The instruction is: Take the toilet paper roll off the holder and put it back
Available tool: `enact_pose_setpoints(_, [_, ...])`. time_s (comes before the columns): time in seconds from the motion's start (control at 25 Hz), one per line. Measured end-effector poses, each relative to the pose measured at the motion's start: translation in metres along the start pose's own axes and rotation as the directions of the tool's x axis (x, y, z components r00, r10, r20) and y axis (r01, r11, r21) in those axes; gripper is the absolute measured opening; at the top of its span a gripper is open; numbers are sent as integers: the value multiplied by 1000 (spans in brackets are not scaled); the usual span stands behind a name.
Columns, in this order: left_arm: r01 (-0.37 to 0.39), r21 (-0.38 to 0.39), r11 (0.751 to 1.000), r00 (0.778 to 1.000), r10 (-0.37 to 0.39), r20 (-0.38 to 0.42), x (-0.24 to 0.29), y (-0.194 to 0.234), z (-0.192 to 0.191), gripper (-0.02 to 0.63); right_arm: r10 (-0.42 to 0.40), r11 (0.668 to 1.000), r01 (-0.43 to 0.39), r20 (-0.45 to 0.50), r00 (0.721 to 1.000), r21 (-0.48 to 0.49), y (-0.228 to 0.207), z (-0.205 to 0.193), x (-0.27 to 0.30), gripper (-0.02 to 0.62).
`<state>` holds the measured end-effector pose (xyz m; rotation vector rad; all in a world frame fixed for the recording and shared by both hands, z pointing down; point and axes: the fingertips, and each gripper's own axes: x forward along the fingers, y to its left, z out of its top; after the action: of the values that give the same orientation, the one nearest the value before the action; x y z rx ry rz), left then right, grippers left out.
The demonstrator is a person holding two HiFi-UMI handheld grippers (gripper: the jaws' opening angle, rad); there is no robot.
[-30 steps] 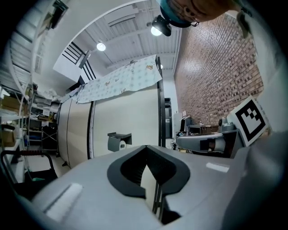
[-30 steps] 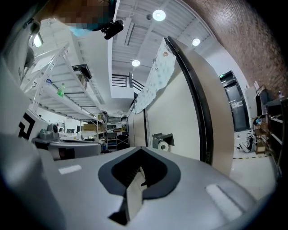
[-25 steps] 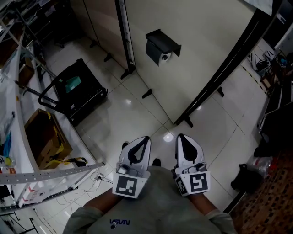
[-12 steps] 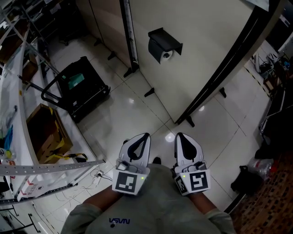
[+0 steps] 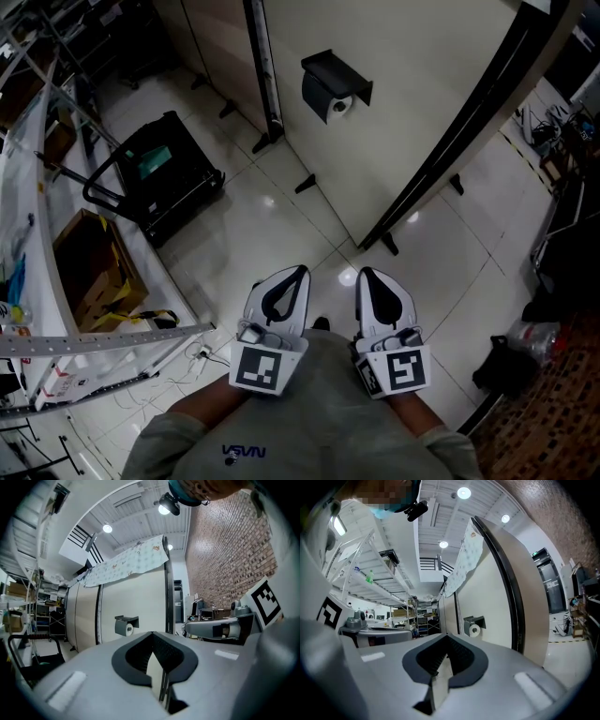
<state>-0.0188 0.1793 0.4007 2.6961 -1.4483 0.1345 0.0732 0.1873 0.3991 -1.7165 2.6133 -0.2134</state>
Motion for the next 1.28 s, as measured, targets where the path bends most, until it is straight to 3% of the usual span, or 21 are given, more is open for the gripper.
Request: enact_pose_setpoints(1.28, [-20,4,1000,1000,20,8,-3,-2,3,8,26,1000,-26,13,1000,-11,5,5,-4,0])
